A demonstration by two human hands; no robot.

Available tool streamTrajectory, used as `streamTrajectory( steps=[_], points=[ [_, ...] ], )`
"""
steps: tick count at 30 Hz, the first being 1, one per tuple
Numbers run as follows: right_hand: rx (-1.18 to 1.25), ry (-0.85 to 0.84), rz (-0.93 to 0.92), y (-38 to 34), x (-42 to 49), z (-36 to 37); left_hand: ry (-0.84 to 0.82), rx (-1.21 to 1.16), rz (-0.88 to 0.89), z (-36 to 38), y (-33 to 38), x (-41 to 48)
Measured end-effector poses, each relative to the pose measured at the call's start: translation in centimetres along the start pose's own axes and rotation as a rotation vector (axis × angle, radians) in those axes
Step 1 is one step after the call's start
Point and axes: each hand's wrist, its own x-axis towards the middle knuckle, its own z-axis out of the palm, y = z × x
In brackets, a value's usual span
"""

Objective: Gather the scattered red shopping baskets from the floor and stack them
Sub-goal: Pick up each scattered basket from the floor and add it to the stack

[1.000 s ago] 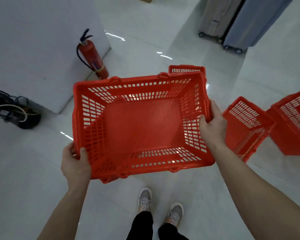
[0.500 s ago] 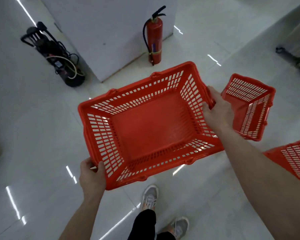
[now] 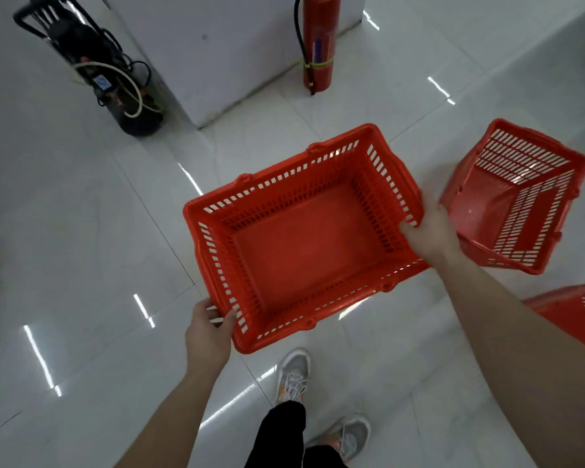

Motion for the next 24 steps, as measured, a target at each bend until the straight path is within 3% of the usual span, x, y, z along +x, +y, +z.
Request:
streamTrajectory(
  steps=[5,11,18,24],
  points=[
    [-0.072,-0.062,0.120,4.6,-3.6,1.0,-0.118,0.208,0.042,0.7,1.3,0.9],
    [-0.041,-0.035,0.363,10.7,-10.1,-3.9,-0.180,0.457,0.361,4.5,9.8,-1.0],
    [0.009,0.102,0.605,24.0,-19.8,-11.8,-0.486,0.717,0.875,19.0,21.0,-10.2],
    [0.140,0.157,0.924,38.5,-28.2,-13.7,-0.671,0.900,1.018,33.2,22.9,-19.4]
  ],
)
